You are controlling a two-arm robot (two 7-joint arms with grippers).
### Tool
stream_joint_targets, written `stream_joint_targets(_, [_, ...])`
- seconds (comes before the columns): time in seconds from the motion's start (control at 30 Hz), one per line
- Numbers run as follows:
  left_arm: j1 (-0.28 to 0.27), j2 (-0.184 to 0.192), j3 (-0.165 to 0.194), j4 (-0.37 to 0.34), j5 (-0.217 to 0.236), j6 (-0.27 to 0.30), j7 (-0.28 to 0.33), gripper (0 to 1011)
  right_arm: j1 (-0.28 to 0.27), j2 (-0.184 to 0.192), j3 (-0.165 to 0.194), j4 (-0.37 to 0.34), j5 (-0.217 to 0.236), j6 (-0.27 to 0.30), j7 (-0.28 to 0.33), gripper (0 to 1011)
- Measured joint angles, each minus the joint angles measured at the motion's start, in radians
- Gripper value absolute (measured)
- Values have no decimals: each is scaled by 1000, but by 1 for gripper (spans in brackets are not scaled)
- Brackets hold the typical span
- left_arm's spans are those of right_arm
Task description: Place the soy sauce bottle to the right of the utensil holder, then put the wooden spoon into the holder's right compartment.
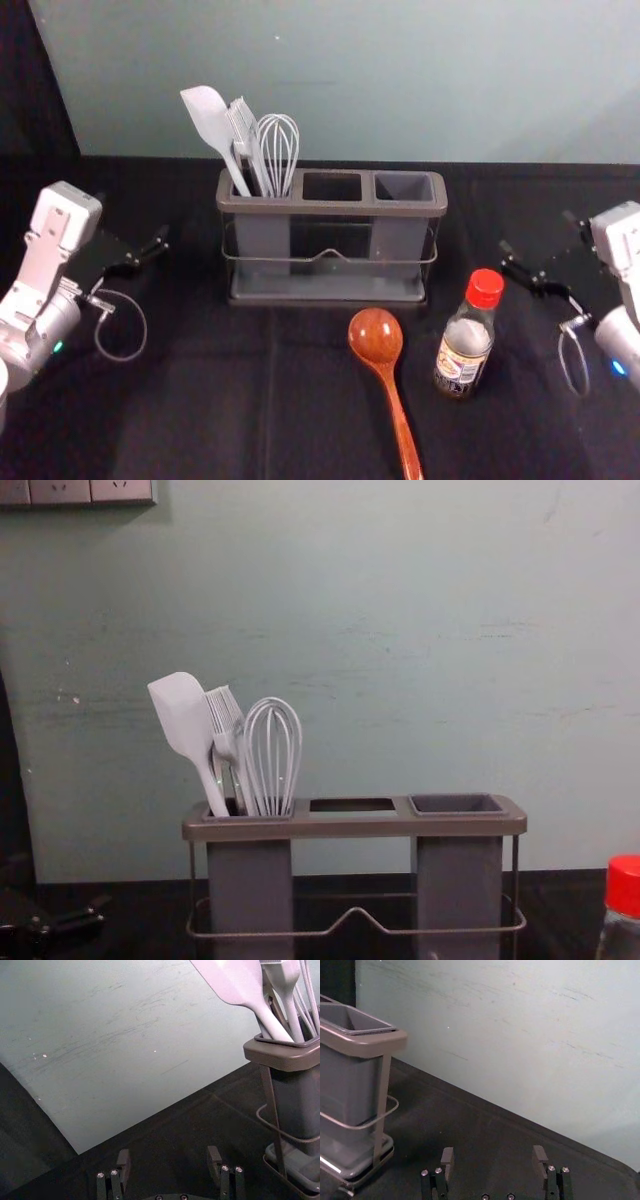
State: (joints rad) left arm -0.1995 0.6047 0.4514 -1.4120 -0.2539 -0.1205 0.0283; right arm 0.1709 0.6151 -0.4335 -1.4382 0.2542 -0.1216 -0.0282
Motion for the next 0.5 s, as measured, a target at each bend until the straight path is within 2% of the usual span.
stream_joint_targets(0.5, [0, 0, 0, 0, 0, 0, 0, 1005, -167, 67, 91, -154, 36, -45, 28, 1003])
